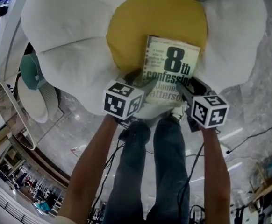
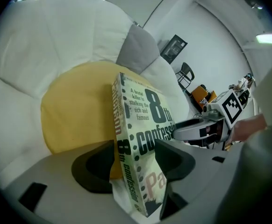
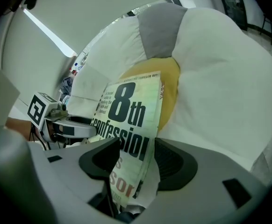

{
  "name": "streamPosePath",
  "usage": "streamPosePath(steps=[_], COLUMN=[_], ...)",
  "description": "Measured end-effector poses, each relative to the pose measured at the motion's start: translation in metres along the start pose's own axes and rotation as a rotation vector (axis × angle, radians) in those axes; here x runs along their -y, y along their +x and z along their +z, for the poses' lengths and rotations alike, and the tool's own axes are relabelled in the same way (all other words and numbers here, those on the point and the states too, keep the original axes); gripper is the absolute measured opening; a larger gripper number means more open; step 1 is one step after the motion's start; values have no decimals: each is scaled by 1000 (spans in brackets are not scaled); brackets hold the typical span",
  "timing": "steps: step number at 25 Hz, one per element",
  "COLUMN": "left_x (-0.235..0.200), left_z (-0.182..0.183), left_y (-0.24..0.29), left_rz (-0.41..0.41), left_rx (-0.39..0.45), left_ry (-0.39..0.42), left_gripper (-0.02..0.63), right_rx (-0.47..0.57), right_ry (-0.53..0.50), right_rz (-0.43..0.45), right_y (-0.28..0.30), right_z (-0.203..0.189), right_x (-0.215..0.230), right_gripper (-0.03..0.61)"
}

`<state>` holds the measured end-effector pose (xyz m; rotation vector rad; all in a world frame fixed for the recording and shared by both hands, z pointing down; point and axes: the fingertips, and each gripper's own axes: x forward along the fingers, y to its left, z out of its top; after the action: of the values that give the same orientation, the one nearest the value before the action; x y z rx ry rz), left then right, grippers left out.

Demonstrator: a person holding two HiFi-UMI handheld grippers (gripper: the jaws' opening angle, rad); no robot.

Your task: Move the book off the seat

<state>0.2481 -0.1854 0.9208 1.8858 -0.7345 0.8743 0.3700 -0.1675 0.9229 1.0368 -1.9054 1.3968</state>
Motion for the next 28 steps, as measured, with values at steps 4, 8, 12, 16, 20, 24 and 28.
streamPosePath(steps=[4,8,12,16,20,24,28], left_x=[4,5,4,7,11,17,23], left_z=[-1,0,-2,1,3,11,28], left_y=[2,1,-1,-7,-14,-26,-46], left_rz=[19,54,57,60,74,88,99], left_rx=[15,29,23,30,41,58,87], left_ry=[-18,-25,-25,-32,-42,-53,-43], left_gripper=[261,256,256,256,256,256,256], right_rx=[17,30,27,37,51,61,82], right_ry=[19,36,32,14,4,-21,-34], right_rz=[-11,-36,-44,-47,-47,-48,-49], right_y=[0,-1,-1,-7,-15,-27,-42], right_z=[0,1,1,11,21,30,43], right_x=[-3,-3,-6,-10,-14,-22,-35], right_gripper=[222,221,221,219,219,219,219])
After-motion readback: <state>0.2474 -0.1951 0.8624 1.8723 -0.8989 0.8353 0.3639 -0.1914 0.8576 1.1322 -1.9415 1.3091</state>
